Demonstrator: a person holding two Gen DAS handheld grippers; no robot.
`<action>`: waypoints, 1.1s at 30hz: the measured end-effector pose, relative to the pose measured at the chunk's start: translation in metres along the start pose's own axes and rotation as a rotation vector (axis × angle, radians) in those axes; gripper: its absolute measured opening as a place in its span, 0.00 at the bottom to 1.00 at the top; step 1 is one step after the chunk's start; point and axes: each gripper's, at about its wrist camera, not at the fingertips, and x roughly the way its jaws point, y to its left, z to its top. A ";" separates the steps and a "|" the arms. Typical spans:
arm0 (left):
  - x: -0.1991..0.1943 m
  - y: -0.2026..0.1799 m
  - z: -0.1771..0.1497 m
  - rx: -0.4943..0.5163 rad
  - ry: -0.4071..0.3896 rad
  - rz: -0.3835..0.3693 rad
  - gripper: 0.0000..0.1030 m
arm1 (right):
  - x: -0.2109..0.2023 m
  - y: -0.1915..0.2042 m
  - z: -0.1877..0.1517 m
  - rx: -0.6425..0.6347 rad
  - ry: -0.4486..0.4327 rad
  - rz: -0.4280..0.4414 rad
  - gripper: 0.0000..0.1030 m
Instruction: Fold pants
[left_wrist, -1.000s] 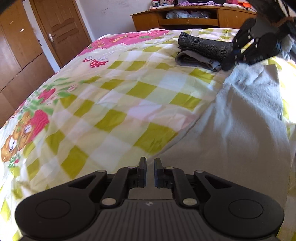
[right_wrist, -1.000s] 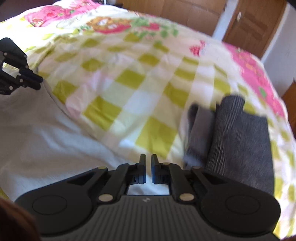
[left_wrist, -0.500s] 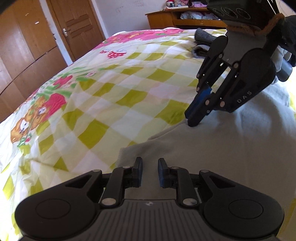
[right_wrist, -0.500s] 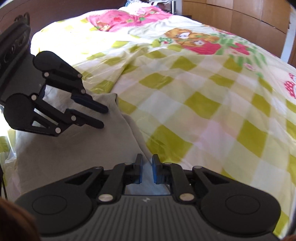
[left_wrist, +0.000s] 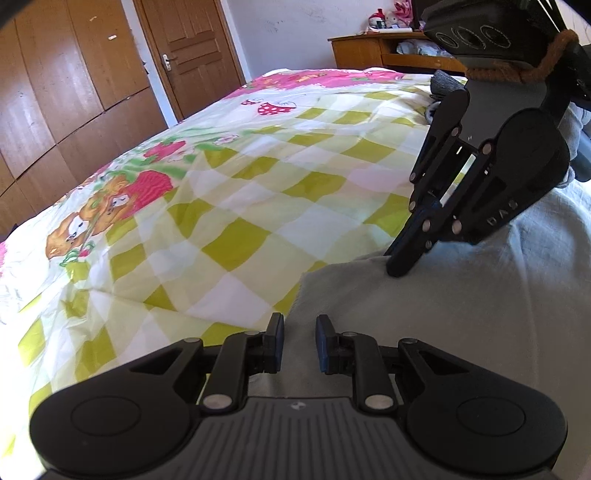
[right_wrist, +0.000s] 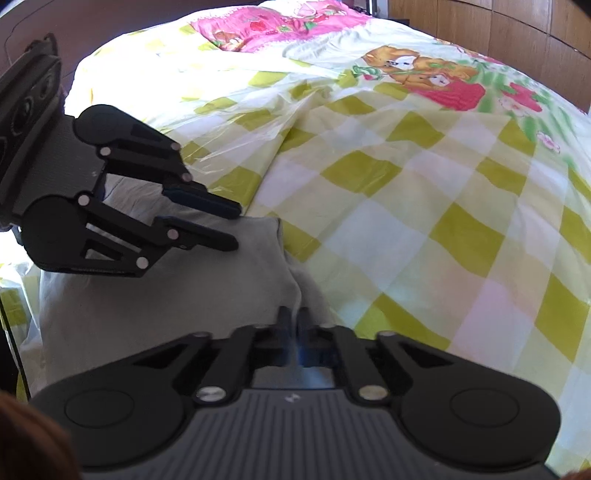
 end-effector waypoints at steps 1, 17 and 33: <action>-0.002 0.003 -0.001 -0.011 -0.008 0.008 0.33 | -0.003 -0.002 0.002 0.015 -0.011 -0.008 0.01; -0.024 -0.033 0.002 -0.033 -0.044 -0.006 0.33 | -0.118 -0.023 -0.083 0.468 -0.250 -0.261 0.12; 0.011 -0.179 0.065 0.053 0.000 -0.243 0.34 | -0.241 -0.043 -0.344 1.301 -0.495 -0.448 0.24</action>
